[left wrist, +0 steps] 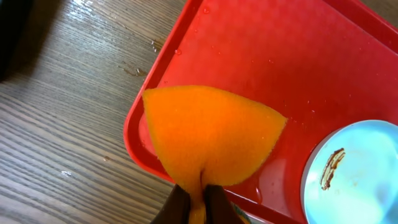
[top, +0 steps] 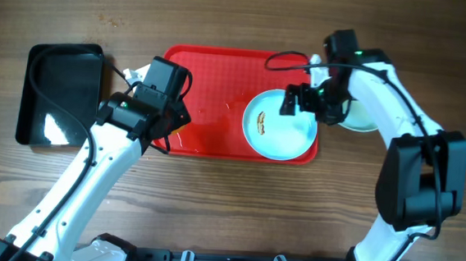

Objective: Clean dirty plates on tray and stack at the side
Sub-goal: 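Move the right gripper to the front-right plate and grasp its rim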

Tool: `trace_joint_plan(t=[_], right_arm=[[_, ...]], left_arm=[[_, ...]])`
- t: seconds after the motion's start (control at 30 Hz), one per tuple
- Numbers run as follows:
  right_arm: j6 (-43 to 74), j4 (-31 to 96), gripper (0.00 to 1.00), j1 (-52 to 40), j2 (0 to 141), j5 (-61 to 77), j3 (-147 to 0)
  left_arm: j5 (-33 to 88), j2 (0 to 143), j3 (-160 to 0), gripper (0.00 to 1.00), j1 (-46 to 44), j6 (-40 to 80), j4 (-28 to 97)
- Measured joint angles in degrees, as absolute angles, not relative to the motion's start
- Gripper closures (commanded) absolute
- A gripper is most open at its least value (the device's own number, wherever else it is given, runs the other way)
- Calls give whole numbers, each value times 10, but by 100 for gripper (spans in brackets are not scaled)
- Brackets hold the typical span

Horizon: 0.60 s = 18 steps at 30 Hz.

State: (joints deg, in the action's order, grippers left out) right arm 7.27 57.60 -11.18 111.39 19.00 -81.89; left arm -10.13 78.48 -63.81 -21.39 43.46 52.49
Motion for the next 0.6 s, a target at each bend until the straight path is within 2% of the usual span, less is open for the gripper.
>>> trace_joint_plan(t=[0.33, 0.53, 0.6], right_arm=[[107, 575, 1, -157, 1113, 154, -819], [109, 557, 14, -159, 1106, 147, -819], [106, 556, 14, -159, 1106, 139, -819]], left_arm=[[-99, 785, -606, 96, -214, 437, 494], [-99, 785, -592, 96, -214, 438, 482], [-99, 785, -592, 96, -214, 438, 481]])
